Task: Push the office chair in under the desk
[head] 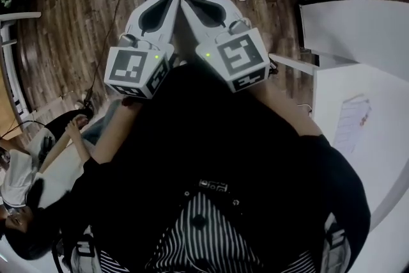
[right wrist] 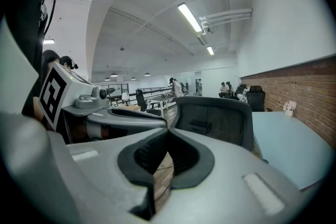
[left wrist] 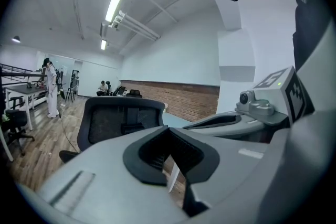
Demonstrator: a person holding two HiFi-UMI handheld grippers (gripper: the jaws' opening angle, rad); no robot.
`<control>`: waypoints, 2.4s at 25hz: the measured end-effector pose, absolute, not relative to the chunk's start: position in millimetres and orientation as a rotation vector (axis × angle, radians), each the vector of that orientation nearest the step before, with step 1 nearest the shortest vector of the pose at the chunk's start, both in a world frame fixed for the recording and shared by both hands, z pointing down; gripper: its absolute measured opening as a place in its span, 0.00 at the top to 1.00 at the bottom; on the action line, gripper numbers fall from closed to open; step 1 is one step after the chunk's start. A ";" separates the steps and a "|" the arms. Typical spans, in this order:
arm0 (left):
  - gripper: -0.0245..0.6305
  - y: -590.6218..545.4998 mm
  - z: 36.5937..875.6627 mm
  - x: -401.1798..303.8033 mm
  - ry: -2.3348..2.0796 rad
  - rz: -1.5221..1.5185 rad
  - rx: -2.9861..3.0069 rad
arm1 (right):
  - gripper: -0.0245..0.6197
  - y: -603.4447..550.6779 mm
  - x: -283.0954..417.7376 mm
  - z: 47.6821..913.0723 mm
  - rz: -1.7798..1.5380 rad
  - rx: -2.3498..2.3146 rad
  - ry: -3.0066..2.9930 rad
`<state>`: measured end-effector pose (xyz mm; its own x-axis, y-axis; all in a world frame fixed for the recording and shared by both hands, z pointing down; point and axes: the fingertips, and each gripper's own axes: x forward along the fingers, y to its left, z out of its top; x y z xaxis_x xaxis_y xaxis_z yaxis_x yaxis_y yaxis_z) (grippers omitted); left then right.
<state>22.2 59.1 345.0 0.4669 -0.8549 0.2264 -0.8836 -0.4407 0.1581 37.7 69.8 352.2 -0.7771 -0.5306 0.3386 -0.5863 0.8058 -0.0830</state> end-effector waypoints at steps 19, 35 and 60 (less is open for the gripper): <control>0.96 75.2 311.7 52.6 -1.590 0.165 2.460 | 0.96 83.4 67.4 322.4 0.245 0.759 -2.791; 0.96 121.5 310.9 91.0 -1.598 0.164 2.499 | 0.96 129.0 105.1 324.0 0.200 0.763 -2.842; 0.95 39.3 275.3 -46.7 -1.494 0.065 2.605 | 0.96 41.0 -16.4 284.7 0.120 0.973 -2.757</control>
<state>-46.7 39.3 275.3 0.5065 -0.8558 0.1055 -0.8617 -0.4980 0.0973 -16.4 41.0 284.7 -0.7580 -0.6108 0.2287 -0.6283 0.7779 -0.0049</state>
